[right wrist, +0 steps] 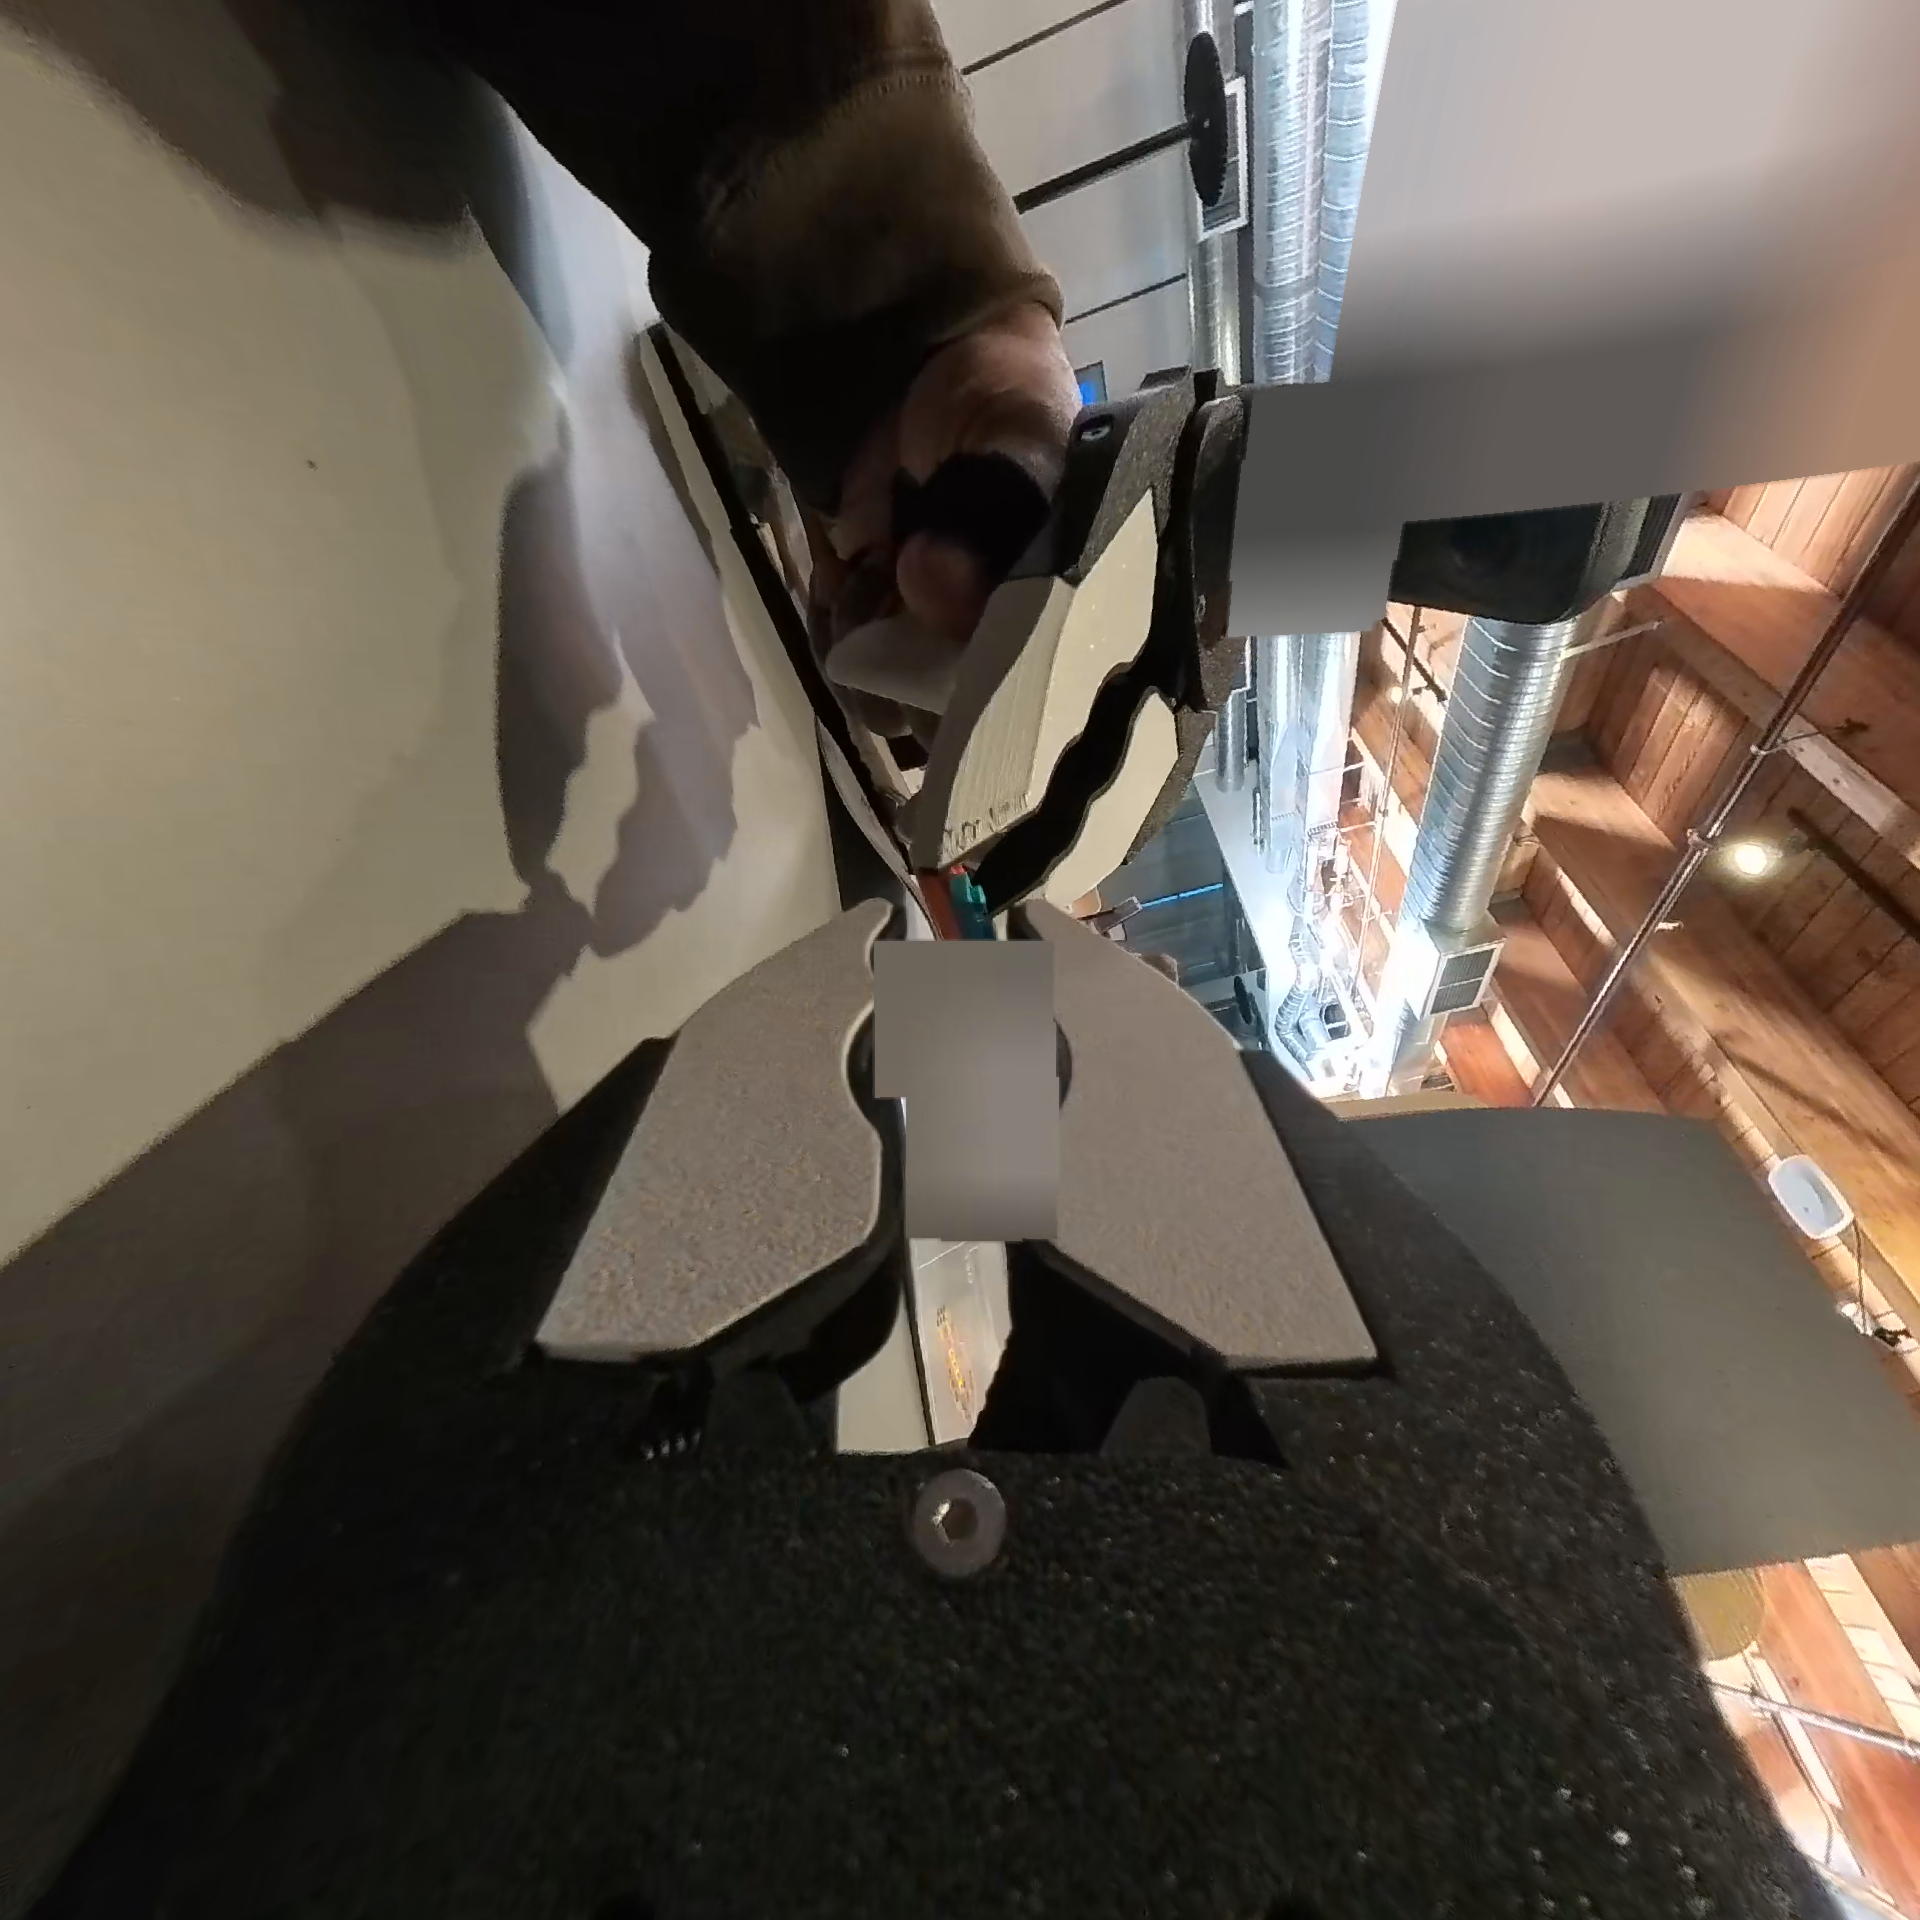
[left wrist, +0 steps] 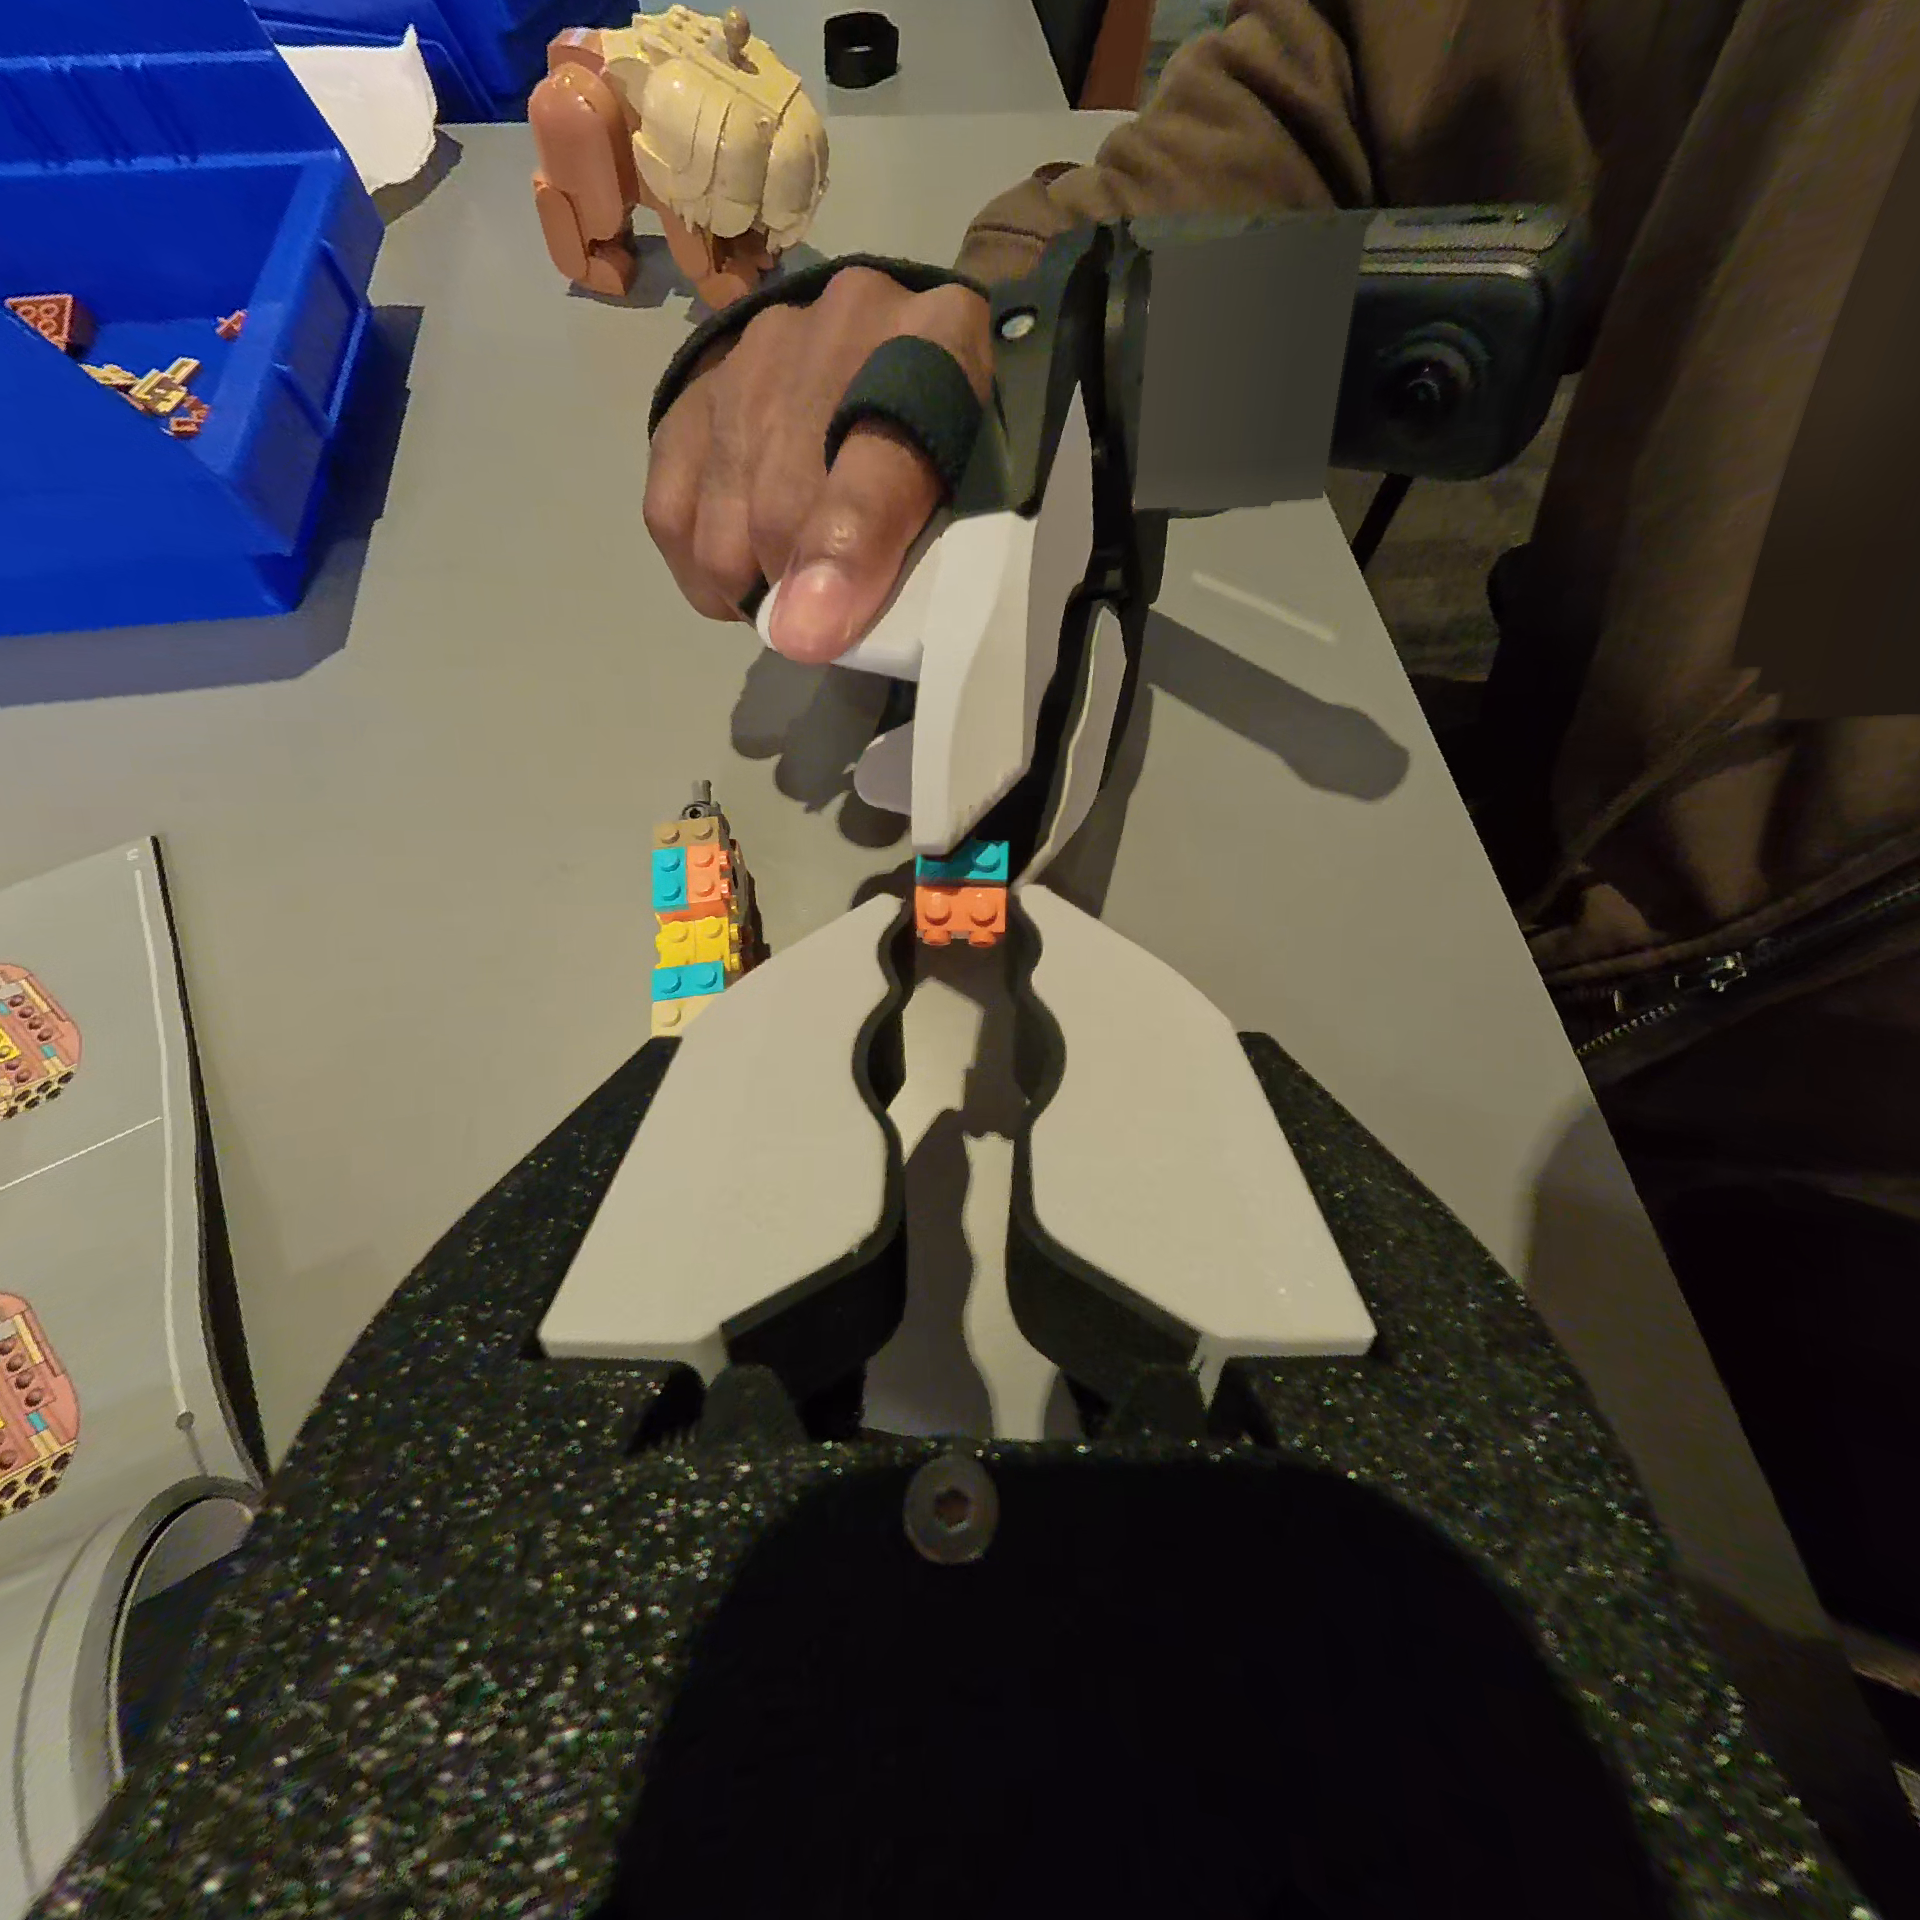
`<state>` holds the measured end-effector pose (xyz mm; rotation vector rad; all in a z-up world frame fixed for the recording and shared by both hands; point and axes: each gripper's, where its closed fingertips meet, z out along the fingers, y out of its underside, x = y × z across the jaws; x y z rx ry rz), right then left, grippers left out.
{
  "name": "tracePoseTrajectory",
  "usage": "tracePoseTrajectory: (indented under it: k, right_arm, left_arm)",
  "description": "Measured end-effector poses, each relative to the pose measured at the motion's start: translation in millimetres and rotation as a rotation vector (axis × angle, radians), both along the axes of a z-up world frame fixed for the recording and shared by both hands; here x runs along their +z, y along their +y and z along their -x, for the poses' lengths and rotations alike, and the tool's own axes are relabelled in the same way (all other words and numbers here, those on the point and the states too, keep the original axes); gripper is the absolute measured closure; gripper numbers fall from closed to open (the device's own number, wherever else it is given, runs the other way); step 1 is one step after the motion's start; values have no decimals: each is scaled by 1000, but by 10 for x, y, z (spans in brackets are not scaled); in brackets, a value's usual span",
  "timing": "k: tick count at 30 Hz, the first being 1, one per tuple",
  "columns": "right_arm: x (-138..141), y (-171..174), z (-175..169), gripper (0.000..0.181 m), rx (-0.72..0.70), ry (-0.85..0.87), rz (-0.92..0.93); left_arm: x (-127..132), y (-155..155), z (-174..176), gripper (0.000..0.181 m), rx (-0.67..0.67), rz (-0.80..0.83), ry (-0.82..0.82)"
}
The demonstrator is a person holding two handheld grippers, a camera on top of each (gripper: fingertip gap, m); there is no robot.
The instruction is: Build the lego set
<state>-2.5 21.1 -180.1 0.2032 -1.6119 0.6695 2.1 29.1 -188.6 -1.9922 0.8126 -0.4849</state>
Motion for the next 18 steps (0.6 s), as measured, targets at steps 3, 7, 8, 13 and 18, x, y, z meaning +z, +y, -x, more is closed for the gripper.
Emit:
tracePoseTrajectory:
  k: [3,7,8,13,18]
  right_arm:
    - [3,-6,-5,169,0,7,-4]
    - [-5,-9,-3,169,0,6,-11]
    - [-7,-10,-3,170,1,5,-11]
    - [-17,-14,-9,170,7,-12,-7]
    - [-29,-9,-2,171,0,-31,-15]
  left_arm:
    - [-8,-3,-15,165,-6,7,-8]
    - [-14,-4,-18,165,-7,22,-33]
    - [-15,-6,-20,165,-9,27,-43]
    - [-11,-6,-35,165,-25,39,-96]
    - [-14,-5,-36,165,-30,47,-122]
